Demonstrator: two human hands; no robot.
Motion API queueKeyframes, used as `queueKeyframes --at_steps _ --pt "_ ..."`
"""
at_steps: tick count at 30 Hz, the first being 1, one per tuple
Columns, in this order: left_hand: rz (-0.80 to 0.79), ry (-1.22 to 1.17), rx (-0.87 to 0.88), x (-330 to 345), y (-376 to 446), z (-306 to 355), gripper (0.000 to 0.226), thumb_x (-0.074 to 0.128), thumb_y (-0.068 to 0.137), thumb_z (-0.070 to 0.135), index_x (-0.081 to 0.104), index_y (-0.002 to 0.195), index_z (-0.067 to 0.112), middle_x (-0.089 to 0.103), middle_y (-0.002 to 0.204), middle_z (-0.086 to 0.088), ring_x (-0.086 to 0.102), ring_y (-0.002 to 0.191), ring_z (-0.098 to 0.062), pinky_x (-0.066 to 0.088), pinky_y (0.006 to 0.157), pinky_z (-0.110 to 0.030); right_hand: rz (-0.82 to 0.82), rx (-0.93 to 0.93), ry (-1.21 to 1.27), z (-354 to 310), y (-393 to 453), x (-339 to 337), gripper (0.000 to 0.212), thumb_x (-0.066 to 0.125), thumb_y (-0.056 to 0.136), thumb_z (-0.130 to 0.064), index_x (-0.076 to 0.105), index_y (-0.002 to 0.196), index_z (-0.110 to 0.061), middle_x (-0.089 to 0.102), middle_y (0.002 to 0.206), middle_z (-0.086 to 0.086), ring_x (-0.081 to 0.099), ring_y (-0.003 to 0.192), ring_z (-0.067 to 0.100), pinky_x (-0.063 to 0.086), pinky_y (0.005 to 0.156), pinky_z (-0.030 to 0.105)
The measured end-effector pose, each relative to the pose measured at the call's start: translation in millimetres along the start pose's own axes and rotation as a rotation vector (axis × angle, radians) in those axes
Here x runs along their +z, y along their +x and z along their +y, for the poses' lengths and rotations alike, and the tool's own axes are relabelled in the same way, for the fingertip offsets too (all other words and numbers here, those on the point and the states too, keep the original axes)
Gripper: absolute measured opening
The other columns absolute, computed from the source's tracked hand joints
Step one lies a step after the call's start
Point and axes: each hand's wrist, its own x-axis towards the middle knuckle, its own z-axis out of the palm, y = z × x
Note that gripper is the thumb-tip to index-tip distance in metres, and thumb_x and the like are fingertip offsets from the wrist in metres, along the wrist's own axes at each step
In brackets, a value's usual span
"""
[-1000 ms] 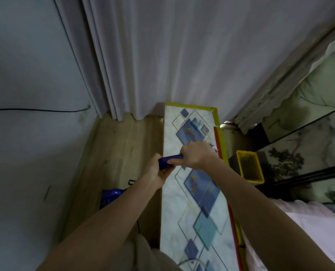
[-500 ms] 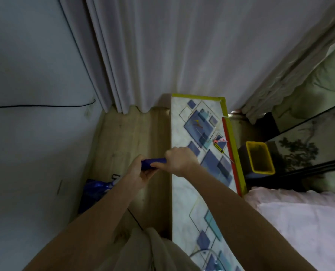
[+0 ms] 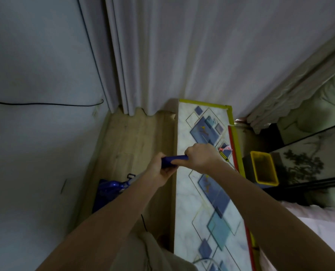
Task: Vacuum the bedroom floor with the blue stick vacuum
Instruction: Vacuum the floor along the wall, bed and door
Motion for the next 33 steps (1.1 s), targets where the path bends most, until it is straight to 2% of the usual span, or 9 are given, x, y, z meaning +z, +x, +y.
queueKeyframes --at_steps 5,10,15,17,21,25,30,33 --pt "0.031 -0.030 0.012 -14 4 2 0.009 0.051 0.091 0.006 0.047 0.099 0.006 0.055 0.098 -0.021 0.060 0.091 -0.034 0.051 0.096 -0.046 -0.011 -0.026 0.014 -14 4 9 0.074 0.023 0.085 -0.081 0.054 0.068 -0.016 0.049 0.058 -0.002 0.051 0.053 0.016 0.037 0.051 0.029" --pt "0.062 -0.083 0.055 -34 6 15 0.007 0.051 0.093 0.007 0.046 0.098 0.007 0.053 0.098 -0.021 0.060 0.085 -0.032 0.052 0.079 -0.042 -0.016 -0.057 0.034 -37 17 8 0.075 0.024 0.086 -0.080 0.059 0.073 -0.014 0.052 0.063 0.000 0.056 0.059 0.018 0.039 0.054 0.028" --pt "0.032 -0.084 0.096 -36 6 23 0.003 0.048 0.094 0.005 0.046 0.093 0.007 0.053 0.094 -0.021 0.061 0.082 -0.032 0.051 0.083 -0.043 -0.010 -0.067 0.043 -40 27 -1 0.073 0.025 0.086 -0.080 0.056 0.071 -0.016 0.053 0.064 0.000 0.054 0.058 0.016 0.038 0.054 0.028" --pt "0.014 -0.097 0.099 -38 8 24 0.002 0.048 0.095 0.006 0.047 0.097 0.007 0.054 0.097 -0.022 0.062 0.084 -0.033 0.054 0.079 -0.043 0.002 -0.063 0.058 -41 27 -2 0.071 0.026 0.086 -0.080 0.052 0.068 -0.016 0.052 0.063 0.000 0.052 0.056 0.016 0.038 0.053 0.028" --pt "-0.044 -0.098 0.100 -44 9 18 0.019 0.049 0.096 0.009 0.046 0.115 0.005 0.056 0.109 -0.025 0.064 0.093 -0.035 0.056 0.073 -0.043 -0.015 -0.042 0.107 -37 23 2 0.070 0.028 0.086 -0.080 0.049 0.066 -0.016 0.050 0.061 -0.001 0.048 0.053 0.015 0.035 0.049 0.026" --pt "-0.059 -0.069 0.100 -41 12 2 0.023 0.050 0.097 0.011 0.046 0.118 0.003 0.057 0.104 -0.022 0.064 0.091 -0.033 0.057 0.067 -0.040 -0.059 -0.009 0.144 -28 11 15 0.070 0.028 0.086 -0.079 0.048 0.067 -0.015 0.049 0.062 0.000 0.048 0.054 0.016 0.035 0.049 0.027" --pt "-0.095 -0.011 0.060 -26 14 -19 0.025 0.050 0.099 0.016 0.047 0.119 0.002 0.060 0.106 -0.023 0.064 0.094 -0.033 0.055 0.083 -0.042 -0.069 0.042 0.172 -8 -7 26 0.067 0.028 0.086 -0.078 0.046 0.065 -0.017 0.048 0.060 0.000 0.048 0.053 0.015 0.034 0.048 0.027" --pt "-0.140 -0.014 0.043 -2 11 -28 0.019 0.048 0.101 0.017 0.051 0.106 -0.001 0.060 0.099 -0.023 0.062 0.090 -0.033 0.050 0.091 -0.043 -0.036 0.068 0.115 17 -16 17 0.074 0.027 0.083 -0.082 0.055 0.069 -0.016 0.053 0.063 0.001 0.053 0.057 0.016 0.040 0.052 0.030"
